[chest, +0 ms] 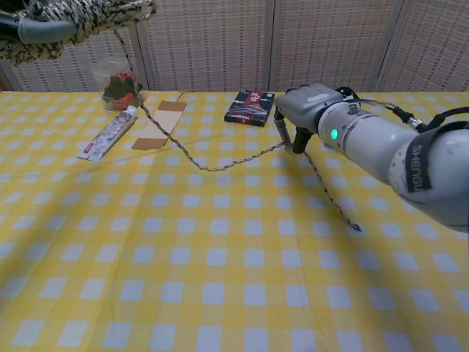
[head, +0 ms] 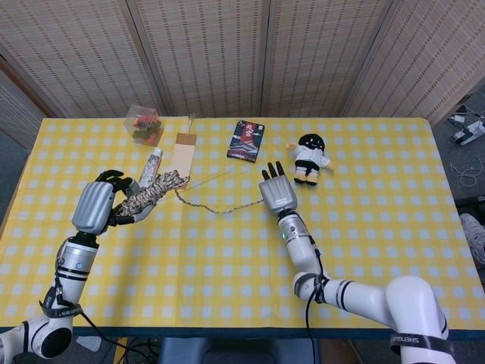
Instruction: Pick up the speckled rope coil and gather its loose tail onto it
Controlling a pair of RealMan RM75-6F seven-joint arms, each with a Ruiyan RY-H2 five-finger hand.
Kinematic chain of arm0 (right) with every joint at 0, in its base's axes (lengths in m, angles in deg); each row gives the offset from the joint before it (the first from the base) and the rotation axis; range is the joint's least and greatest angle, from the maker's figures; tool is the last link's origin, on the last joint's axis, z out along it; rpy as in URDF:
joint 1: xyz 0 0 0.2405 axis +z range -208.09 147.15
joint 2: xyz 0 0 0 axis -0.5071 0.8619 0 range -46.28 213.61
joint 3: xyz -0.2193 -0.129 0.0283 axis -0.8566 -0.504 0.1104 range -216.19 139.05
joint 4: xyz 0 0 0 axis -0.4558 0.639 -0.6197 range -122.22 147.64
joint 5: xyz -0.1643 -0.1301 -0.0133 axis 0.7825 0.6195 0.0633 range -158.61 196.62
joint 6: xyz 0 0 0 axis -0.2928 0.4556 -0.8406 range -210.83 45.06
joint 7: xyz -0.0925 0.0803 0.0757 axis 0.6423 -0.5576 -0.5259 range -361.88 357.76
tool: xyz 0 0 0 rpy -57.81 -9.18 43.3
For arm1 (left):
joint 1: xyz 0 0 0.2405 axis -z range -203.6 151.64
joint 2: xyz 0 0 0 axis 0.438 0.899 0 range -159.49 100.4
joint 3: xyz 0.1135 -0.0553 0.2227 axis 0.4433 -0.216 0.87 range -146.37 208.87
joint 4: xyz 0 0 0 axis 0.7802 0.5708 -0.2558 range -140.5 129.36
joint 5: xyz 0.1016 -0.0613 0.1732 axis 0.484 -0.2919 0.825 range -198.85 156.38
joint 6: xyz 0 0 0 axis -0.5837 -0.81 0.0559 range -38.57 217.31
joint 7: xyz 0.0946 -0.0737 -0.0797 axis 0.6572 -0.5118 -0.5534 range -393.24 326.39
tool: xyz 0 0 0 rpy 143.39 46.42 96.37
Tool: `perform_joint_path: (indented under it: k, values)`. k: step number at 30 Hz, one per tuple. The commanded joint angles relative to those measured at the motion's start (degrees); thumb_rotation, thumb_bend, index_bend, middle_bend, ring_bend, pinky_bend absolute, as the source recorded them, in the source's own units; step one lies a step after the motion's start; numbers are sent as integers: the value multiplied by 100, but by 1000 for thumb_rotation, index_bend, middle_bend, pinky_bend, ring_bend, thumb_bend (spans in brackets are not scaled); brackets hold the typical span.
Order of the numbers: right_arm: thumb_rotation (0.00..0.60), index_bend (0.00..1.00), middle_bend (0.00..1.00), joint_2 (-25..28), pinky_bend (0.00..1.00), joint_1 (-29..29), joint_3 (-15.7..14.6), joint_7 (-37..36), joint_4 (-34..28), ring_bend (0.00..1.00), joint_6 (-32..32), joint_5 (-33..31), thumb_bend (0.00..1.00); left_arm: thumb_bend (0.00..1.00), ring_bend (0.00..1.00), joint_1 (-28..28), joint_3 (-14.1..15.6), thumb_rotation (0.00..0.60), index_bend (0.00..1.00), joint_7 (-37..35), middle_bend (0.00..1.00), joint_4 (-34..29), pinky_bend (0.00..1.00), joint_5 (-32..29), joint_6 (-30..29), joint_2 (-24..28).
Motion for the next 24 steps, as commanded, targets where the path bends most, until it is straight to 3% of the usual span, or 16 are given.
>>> perform_joint_path:
  k: [1,10,17,24]
  values:
    - [600,590,183,935,10,-295,-86,43,-1500,0,558,368,357,225,528,165,-207,381,716,185,692,87,236,-425,161,-63]
    - [600,591,183,1863,10,-326,4,95,-3474,0,995,799,357,225,528,593,-406,360,715,1030,693,230,236,-1218,257,-457]
    - [600,596,184,2182,10,-69,348,42,-4213,0,1066,784,357,225,528,943,-448,360,715,1639,694,381,236,-1623,269,-831]
    - [600,598,187,2263,10,301,699,114,-4547,0,1213,467,357,225,528,1207,-368,359,714,1918,694,491,236,-1765,331,-1225]
